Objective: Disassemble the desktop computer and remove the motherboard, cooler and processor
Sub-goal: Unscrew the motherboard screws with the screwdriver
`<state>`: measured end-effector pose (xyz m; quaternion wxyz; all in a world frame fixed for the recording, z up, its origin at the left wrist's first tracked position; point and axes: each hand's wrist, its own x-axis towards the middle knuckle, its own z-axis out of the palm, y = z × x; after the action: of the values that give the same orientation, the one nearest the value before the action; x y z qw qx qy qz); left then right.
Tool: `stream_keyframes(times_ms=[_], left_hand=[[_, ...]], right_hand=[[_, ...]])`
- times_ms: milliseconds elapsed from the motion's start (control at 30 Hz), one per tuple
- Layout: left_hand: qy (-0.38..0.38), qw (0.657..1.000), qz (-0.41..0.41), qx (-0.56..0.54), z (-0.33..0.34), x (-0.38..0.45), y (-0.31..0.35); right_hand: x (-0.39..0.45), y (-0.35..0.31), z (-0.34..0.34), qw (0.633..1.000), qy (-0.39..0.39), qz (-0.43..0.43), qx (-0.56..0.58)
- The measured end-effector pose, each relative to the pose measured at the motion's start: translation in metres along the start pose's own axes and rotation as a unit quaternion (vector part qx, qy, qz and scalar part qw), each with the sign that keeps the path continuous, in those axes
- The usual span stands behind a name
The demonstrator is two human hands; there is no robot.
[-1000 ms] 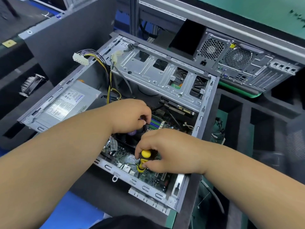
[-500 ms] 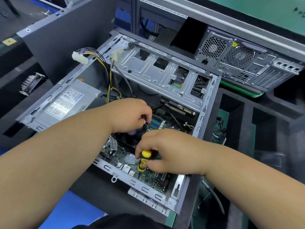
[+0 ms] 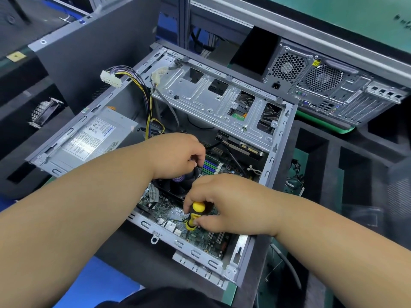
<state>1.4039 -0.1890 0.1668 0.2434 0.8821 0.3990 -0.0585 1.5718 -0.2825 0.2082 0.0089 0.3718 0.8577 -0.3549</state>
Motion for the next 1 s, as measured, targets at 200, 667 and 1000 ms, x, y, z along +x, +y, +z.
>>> stream_keyframes(times_ms=[200, 667, 1000], left_hand=[[0.002, 1.000, 0.003, -0.002, 0.0007, 0.0006, -0.0001], [0.005, 1.000, 0.004, -0.011, 0.0014, -0.0007, 0.0004], [0.008, 1.000, 0.001, -0.009, 0.0007, -0.0007, 0.0003]], right_hand=[[-0.0005, 0.0002, 0.0011, 1.000, 0.001, 0.000, 0.002], [-0.0027, 0.0001, 0.0007, 1.000, -0.003, 0.004, -0.005], [-0.0033, 0.0012, 0.0005, 1.000, -0.001, 0.001, -0.002]])
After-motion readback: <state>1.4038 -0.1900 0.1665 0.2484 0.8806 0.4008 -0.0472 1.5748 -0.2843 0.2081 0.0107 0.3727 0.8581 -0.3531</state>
